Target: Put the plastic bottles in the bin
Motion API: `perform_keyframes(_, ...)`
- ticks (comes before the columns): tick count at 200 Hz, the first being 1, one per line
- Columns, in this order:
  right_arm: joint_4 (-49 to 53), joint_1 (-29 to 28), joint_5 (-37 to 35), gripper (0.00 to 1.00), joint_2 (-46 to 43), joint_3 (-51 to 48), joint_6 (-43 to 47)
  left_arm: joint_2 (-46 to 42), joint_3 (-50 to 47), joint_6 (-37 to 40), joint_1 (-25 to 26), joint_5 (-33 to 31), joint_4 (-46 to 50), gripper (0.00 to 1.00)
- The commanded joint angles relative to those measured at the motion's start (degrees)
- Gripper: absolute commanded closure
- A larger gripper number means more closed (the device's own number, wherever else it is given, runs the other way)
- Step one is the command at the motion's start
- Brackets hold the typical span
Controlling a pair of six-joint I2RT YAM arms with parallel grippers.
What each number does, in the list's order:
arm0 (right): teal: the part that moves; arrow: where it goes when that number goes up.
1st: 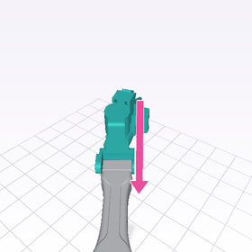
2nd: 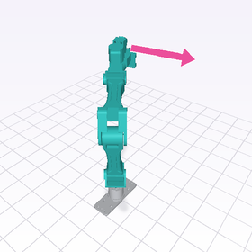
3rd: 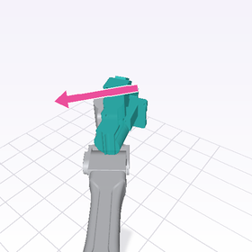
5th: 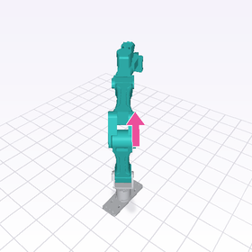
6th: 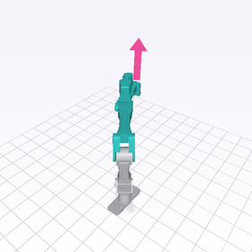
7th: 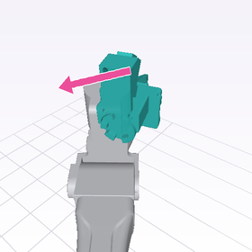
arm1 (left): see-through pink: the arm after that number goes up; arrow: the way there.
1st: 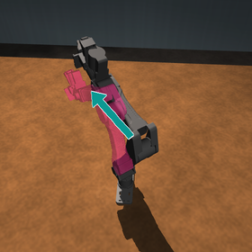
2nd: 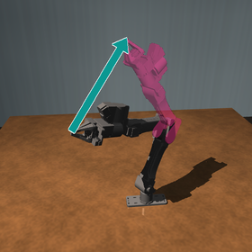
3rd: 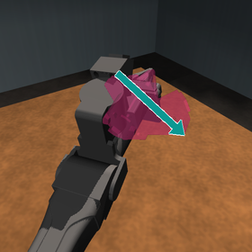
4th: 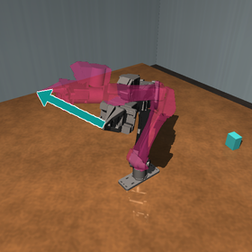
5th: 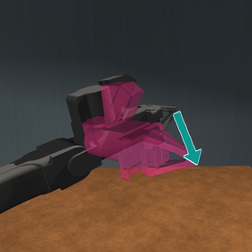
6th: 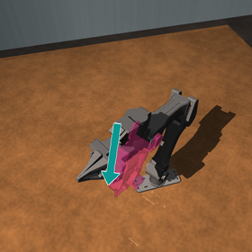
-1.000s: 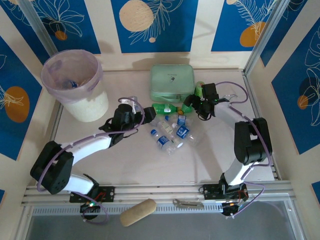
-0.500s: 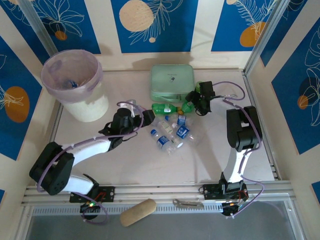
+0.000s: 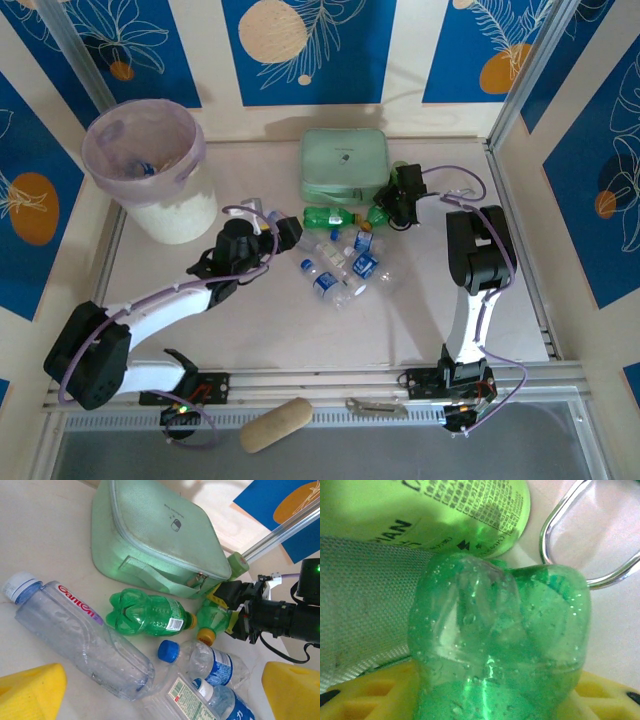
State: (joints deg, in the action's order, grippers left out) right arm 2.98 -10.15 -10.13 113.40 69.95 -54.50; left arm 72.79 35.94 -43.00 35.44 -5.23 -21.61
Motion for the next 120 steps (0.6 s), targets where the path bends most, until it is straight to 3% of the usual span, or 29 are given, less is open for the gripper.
perform_keyframes(1,-2.3,0.0,-0.4,0.47,-2.6,-2.4,1.1,-0.6,-0.3,1.1,0.5,-0.5,-0.2,0.0)
perform_keyframes(70,-2.5,-3.3,3.4,0.49,-21.0,-11.8,9.6,7.9,7.9,2.5,1.5,6.4,5.6,0.0)
perform_keyframes(107,1.1,-6.4,8.7,0.49,-29.5,-12.8,14.0,13.6,10.5,0.8,1.8,20.1,-2.7,0.0)
perform_keyframes(120,2.9,-6.9,11.6,0.49,-31.1,-12.6,14.6,15.5,10.8,-0.8,2.0,25.2,-8.0,0.04)
